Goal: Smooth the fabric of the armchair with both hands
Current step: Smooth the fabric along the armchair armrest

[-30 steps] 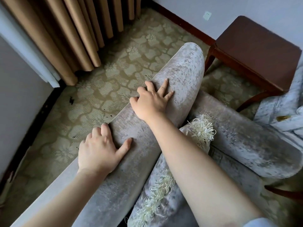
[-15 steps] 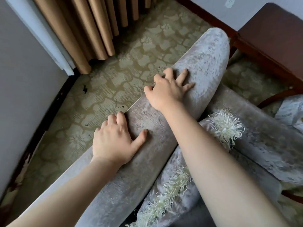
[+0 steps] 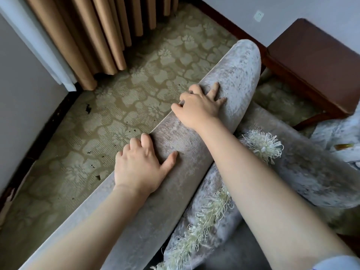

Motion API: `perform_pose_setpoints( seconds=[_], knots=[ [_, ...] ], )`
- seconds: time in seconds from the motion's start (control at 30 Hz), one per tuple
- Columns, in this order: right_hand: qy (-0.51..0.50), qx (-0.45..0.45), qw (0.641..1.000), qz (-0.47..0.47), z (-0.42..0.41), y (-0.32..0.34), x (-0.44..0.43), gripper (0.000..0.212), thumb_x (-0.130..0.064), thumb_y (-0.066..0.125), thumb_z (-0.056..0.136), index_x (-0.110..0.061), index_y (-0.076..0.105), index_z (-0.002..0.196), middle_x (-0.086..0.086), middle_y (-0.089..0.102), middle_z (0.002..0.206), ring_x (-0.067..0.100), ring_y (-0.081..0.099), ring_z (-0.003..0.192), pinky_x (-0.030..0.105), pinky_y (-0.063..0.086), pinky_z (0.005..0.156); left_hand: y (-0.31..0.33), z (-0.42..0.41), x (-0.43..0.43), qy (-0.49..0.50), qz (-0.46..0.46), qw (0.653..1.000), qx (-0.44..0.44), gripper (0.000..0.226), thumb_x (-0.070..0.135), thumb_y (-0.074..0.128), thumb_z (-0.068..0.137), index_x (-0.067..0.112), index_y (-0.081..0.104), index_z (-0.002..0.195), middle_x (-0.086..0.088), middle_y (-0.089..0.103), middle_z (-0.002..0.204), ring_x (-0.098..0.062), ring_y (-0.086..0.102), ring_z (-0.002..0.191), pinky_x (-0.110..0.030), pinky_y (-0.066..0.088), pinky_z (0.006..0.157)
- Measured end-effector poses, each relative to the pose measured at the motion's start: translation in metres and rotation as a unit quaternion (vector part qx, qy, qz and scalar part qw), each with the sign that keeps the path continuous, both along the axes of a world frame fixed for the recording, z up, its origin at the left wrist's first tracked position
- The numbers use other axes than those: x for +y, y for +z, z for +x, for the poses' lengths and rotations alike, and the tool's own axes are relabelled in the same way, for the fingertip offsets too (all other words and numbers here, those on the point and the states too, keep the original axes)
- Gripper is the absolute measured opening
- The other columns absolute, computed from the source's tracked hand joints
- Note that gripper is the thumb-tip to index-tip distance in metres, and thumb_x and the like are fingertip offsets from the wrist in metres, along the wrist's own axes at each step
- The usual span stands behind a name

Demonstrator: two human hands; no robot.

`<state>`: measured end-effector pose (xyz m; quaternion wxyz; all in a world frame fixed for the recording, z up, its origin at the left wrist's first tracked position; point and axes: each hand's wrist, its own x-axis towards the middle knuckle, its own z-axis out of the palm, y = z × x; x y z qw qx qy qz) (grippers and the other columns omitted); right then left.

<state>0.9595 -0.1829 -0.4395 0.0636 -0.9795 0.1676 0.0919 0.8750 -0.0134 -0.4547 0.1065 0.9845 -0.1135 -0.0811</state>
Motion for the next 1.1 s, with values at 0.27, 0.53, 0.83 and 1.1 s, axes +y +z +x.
perform_pose_setpoints(
  seconds=[0.27,0.53,0.83,1.1],
  knots=[
    [-0.011,-0.025,1.000,0.004,0.005,-0.005,0.004,0.049,-0.056,0.043,0.080,-0.026,0.061,0.114,-0.002,0.035,0.146,0.050,-0.008,0.139,0.075,0.002,0.102,-0.004,0.009,0.002,-0.013,-0.006,1.000,0.005,0.084,0.082,0.022,0.071,0.008,0.046,0.103,-0.014,0.056,0.091,-0.037,0.058,0.086,-0.042,0.043,0.072],
    [0.099,-0.105,0.990,0.006,0.011,-0.020,-0.012,0.051,-0.049,0.040,0.080,-0.013,0.063,0.109,0.003,0.056,0.132,0.025,0.017,0.144,0.061,-0.006,0.112,-0.009,0.007,-0.002,-0.006,0.014,0.999,-0.036,0.079,0.078,0.030,0.072,0.007,0.049,0.100,-0.017,0.057,0.083,-0.039,0.061,0.078,-0.044,0.048,0.067],
    [0.131,-0.063,0.989,-0.002,0.011,-0.004,-0.026,0.055,-0.054,0.038,0.083,-0.015,0.060,0.115,0.003,0.054,0.131,0.025,0.030,0.134,0.062,-0.001,0.111,0.003,0.005,-0.018,0.016,0.028,0.999,-0.023,0.087,0.080,0.022,0.068,0.007,0.048,0.108,-0.019,0.059,0.097,-0.039,0.060,0.092,-0.044,0.046,0.076],
    [0.079,-0.030,0.996,-0.007,0.019,0.002,-0.019,0.059,-0.055,0.037,0.086,-0.015,0.055,0.126,0.002,0.047,0.141,0.023,0.020,0.141,0.062,-0.006,0.111,0.001,0.023,-0.016,-0.005,0.006,1.000,0.000,0.076,0.080,0.030,0.070,0.013,0.044,0.103,-0.014,0.057,0.100,-0.036,0.057,0.097,-0.042,0.043,0.079]
  ],
)
